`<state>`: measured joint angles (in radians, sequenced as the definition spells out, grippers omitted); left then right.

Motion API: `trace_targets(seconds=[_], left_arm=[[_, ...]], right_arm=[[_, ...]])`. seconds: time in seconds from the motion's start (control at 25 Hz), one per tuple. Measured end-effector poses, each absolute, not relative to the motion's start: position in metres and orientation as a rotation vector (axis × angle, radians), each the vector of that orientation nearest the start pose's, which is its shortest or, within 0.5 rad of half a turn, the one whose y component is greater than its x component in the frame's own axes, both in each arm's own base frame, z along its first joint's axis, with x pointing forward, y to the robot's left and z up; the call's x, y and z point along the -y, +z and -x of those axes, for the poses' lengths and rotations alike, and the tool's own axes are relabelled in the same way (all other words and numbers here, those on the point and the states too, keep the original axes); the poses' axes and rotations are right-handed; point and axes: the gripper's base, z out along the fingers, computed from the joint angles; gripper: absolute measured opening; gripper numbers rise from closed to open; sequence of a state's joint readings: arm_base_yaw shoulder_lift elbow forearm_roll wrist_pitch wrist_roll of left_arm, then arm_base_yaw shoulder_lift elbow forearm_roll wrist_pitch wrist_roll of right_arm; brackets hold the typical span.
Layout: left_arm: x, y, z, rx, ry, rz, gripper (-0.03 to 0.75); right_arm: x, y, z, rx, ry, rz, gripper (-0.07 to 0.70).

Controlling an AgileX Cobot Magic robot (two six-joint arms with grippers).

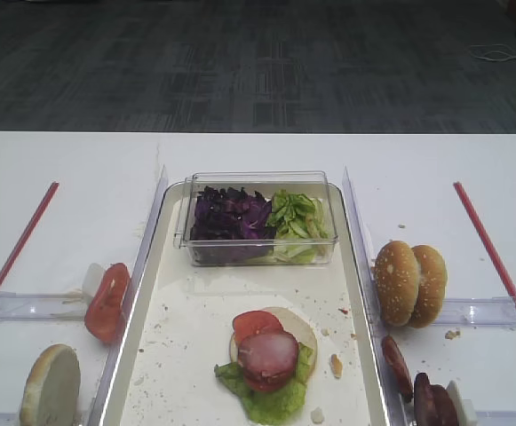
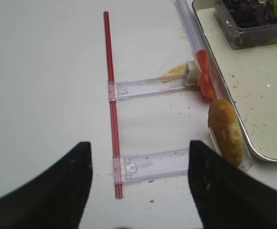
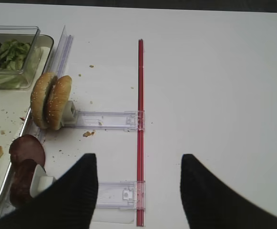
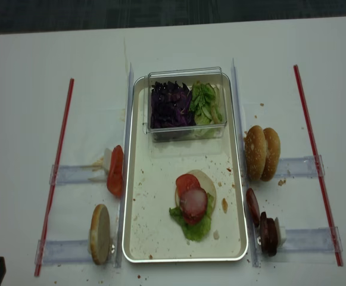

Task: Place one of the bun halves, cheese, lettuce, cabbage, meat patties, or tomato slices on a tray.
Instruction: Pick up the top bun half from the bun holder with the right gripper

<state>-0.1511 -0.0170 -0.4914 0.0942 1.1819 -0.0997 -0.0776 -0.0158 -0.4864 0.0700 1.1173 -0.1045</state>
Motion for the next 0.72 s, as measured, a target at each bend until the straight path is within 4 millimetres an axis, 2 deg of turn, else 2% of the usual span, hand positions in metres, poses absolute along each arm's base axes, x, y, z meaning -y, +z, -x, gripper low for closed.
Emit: trace_targets(seconds=[0.72], left_arm=[[-0.0097, 0.2656, 0.0109, -2.153, -0.031, -0.043, 0.438]], right_arm=[[-0.0056, 0.269, 0.0079, -2.097, -0.038, 0.035, 0.433]])
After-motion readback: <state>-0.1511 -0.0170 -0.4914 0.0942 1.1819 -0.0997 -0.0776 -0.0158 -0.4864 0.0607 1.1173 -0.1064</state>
